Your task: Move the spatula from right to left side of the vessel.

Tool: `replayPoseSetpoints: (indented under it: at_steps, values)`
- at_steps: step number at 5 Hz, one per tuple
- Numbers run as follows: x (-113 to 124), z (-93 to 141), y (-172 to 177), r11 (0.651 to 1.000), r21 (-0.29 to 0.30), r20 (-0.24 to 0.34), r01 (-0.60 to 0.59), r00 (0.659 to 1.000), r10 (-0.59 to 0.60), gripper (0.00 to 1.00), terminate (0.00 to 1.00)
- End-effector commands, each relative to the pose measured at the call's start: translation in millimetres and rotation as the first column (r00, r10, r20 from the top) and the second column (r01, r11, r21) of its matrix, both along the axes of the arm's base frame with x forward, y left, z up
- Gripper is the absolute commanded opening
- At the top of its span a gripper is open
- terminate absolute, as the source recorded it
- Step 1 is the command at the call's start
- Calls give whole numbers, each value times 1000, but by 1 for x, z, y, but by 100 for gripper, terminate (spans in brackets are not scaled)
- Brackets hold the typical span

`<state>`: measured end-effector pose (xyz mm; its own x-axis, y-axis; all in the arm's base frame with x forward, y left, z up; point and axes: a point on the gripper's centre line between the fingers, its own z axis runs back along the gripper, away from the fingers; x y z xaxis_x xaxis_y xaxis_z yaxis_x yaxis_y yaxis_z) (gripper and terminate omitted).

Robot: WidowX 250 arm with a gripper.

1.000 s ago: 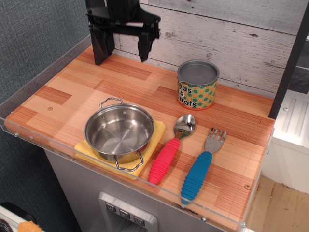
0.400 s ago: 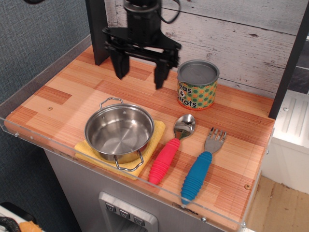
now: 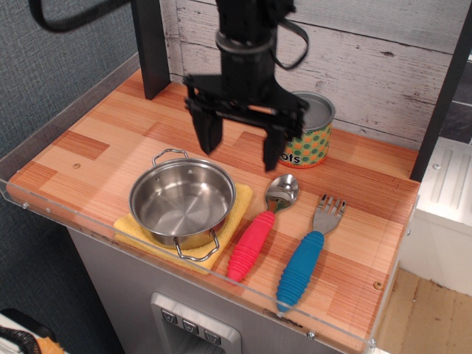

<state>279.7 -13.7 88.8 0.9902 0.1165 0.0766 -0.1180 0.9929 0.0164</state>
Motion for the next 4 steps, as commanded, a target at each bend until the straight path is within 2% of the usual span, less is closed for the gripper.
replayPoseSetpoints:
  at_steps: [1, 3, 4]
  values:
    - [-8, -8, -29, 998, -10, 25, 60, 998, -59, 100, 0]
    - [-5, -35, -60, 995, -26, 34, 95, 995, -94, 100, 0]
    - [-7, -53, -71, 994, -33, 13, 102, 995, -102, 100, 0]
